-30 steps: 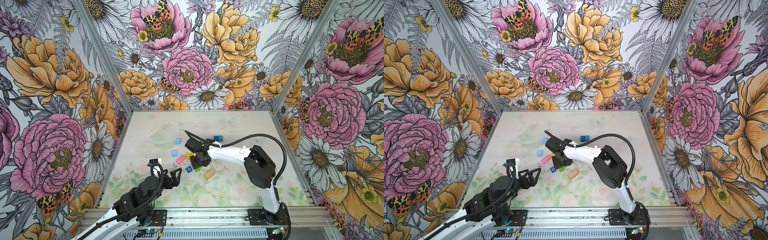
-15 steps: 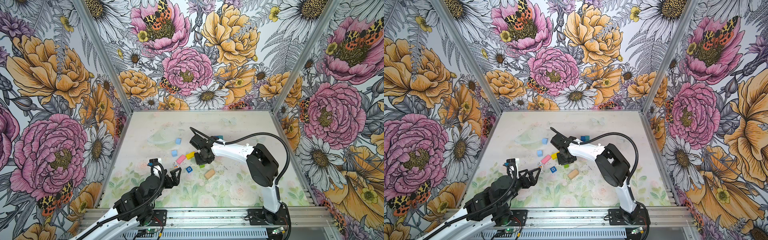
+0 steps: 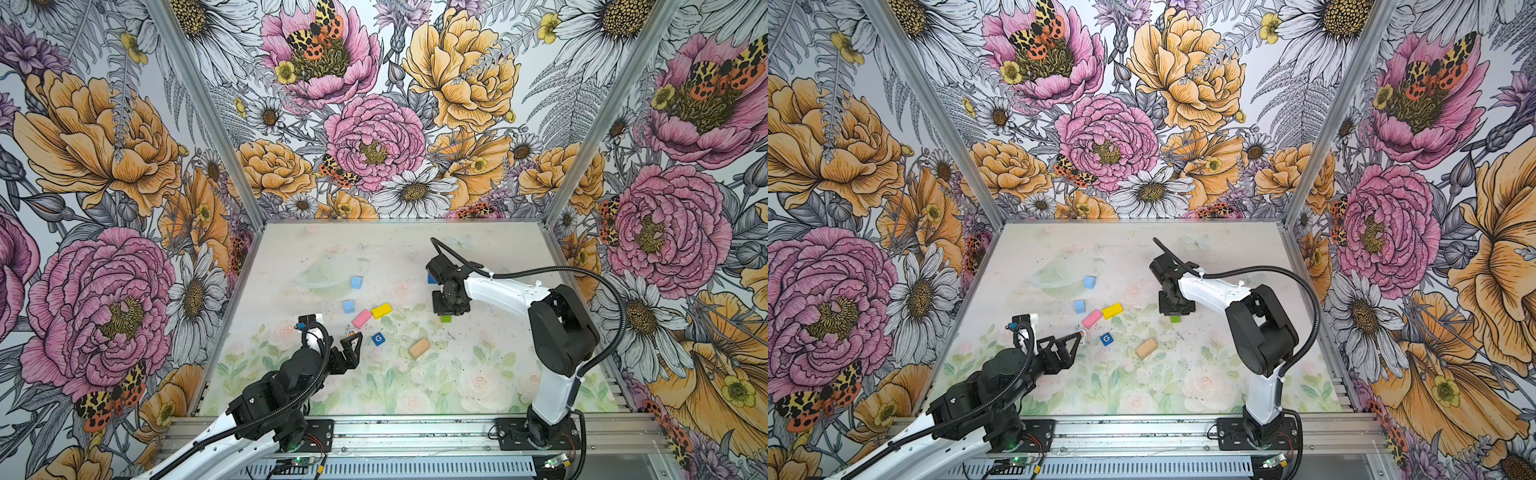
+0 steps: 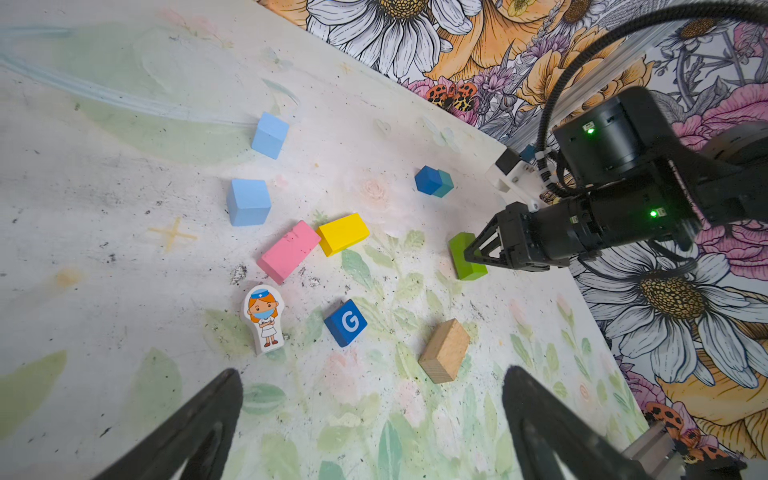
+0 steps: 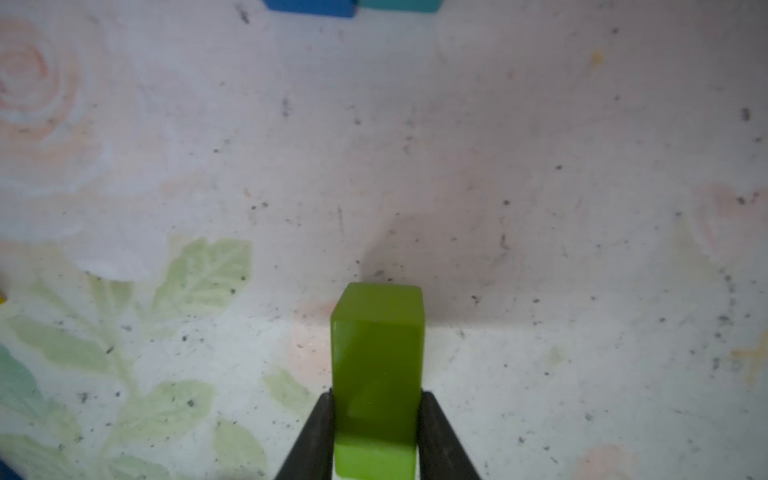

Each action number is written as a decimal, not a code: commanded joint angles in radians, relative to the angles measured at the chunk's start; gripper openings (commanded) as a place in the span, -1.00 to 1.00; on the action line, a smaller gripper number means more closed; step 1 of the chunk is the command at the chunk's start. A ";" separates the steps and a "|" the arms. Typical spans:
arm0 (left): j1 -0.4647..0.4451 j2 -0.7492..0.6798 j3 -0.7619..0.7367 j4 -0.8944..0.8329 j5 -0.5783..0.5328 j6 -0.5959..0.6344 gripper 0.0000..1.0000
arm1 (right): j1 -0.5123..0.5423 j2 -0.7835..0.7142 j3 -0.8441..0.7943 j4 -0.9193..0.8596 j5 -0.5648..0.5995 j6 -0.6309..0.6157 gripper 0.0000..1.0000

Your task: Build the wood block tower

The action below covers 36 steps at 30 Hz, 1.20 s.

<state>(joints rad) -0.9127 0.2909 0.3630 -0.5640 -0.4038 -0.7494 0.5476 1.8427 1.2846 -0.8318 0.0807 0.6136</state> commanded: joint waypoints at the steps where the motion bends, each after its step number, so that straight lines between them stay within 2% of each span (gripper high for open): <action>1: -0.006 0.013 0.029 0.017 -0.024 0.025 0.98 | -0.019 -0.053 -0.034 0.042 -0.001 -0.002 -0.14; 4: -0.005 0.027 0.035 0.021 -0.024 0.027 0.98 | -0.021 -0.084 -0.072 0.055 -0.034 0.009 0.12; 5: -0.006 0.030 0.036 0.023 -0.024 0.029 0.98 | -0.020 -0.097 -0.086 0.059 -0.045 0.015 0.14; 10: -0.006 0.036 0.036 0.033 -0.027 0.034 0.98 | -0.021 -0.163 -0.173 0.106 -0.125 0.027 0.16; 14: -0.006 0.039 0.025 0.050 -0.030 0.037 0.97 | -0.018 -0.158 -0.189 0.149 -0.177 0.030 0.15; 20: -0.006 0.042 0.024 0.055 -0.016 0.036 0.98 | 0.009 -0.039 -0.089 0.198 -0.253 0.040 0.15; 25: -0.006 0.035 0.026 0.053 -0.008 0.033 0.98 | 0.032 0.005 -0.013 0.197 -0.263 0.032 0.16; 28: -0.006 0.036 0.027 0.052 -0.002 0.038 0.98 | 0.032 -0.040 -0.031 0.174 -0.238 0.025 0.16; 32: -0.006 0.042 0.022 0.055 -0.015 0.039 0.98 | 0.032 -0.145 -0.076 0.101 -0.146 0.018 0.18; 34: -0.006 0.049 0.022 0.062 -0.022 0.046 0.98 | 0.033 -0.191 -0.091 0.049 -0.071 0.017 0.27; 36: -0.005 0.061 0.022 0.079 -0.029 0.057 0.98 | 0.031 -0.223 -0.098 0.002 0.023 0.022 0.44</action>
<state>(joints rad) -0.9127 0.3363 0.3737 -0.5232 -0.4049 -0.7250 0.5831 1.6840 1.1980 -0.7475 -0.0402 0.6361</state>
